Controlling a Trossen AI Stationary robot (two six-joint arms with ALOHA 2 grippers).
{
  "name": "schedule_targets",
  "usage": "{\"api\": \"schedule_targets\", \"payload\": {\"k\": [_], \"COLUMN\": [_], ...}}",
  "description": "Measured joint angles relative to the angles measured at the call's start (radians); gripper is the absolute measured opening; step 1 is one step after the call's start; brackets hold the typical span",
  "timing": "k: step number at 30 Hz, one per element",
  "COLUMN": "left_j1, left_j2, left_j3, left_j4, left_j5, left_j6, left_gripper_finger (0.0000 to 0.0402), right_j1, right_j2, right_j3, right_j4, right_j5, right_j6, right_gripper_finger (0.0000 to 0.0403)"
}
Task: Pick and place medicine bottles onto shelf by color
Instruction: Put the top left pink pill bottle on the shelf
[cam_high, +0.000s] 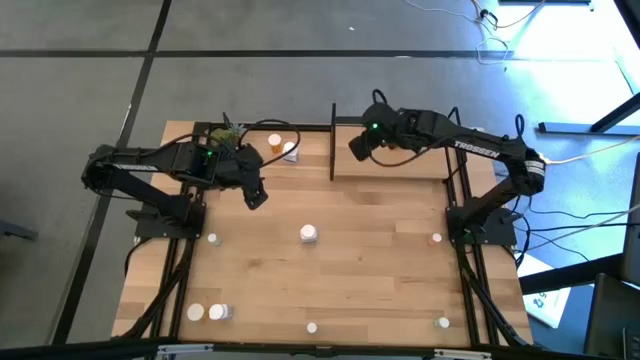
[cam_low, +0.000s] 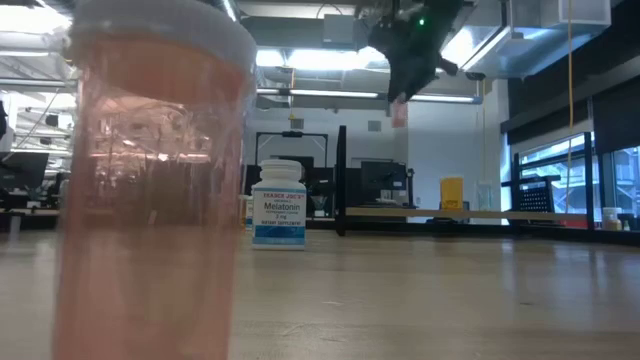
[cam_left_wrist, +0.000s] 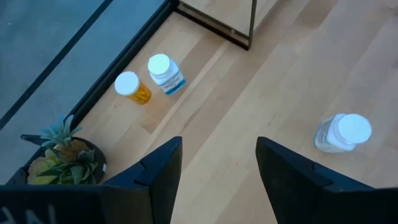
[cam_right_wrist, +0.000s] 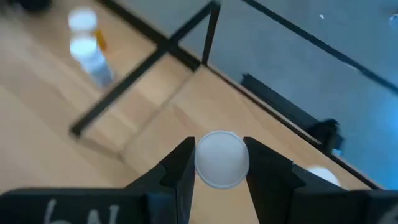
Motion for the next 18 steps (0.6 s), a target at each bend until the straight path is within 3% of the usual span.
{"api": "schedule_targets", "payload": {"k": [10,18], "left_j1": [0.000,0.000], "left_j2": [0.000,0.000], "left_j3": [0.000,0.000], "left_j4": [0.022,0.035], "left_j5": [0.010,0.011], "left_j6": [0.000,-0.001], "left_gripper_finger": [0.0199,0.0199], "right_j1": [-0.094,-0.095], "right_j2": [0.002,0.002], "right_j3": [-0.251,-0.346], "right_j4": [0.346,0.374], "right_j5": [-0.007,0.102], "right_j6": [0.047,0.098], "right_gripper_finger": [0.0125,0.0125]}}
